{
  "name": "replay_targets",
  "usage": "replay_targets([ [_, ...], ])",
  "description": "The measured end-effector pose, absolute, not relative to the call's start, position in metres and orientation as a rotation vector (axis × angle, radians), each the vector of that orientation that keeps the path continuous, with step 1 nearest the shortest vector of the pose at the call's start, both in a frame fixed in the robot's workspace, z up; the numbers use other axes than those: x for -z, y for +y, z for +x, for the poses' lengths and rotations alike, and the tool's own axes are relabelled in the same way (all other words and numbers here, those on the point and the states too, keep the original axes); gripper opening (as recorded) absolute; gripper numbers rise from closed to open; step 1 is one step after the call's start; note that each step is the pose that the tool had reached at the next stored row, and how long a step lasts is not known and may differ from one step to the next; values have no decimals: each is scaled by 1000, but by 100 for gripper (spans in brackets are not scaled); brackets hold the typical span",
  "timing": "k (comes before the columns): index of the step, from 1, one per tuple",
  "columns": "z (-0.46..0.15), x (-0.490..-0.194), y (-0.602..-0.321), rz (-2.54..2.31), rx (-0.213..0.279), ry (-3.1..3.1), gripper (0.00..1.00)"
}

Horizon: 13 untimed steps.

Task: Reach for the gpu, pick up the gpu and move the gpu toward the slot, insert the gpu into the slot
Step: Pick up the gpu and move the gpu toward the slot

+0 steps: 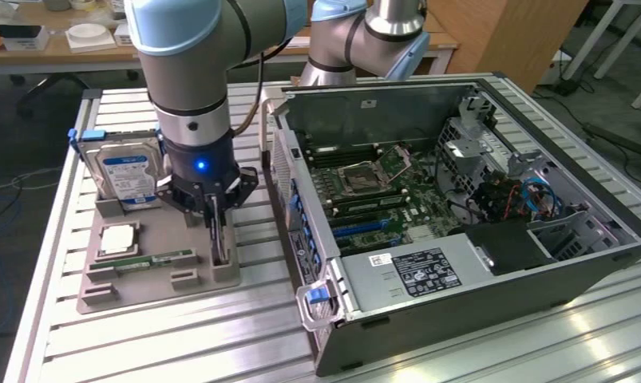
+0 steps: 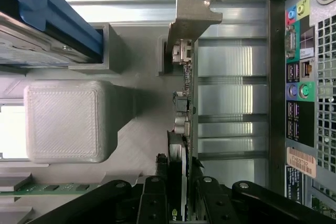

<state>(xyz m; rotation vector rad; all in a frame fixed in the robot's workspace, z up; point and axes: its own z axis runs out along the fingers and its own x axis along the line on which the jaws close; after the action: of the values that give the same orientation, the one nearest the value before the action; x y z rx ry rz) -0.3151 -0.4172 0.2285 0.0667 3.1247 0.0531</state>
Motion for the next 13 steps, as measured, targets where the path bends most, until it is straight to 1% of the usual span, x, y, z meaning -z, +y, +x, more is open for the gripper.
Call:
replay_targets([
  [13, -315, -248, -417, 67, -53, 3125, 26],
])
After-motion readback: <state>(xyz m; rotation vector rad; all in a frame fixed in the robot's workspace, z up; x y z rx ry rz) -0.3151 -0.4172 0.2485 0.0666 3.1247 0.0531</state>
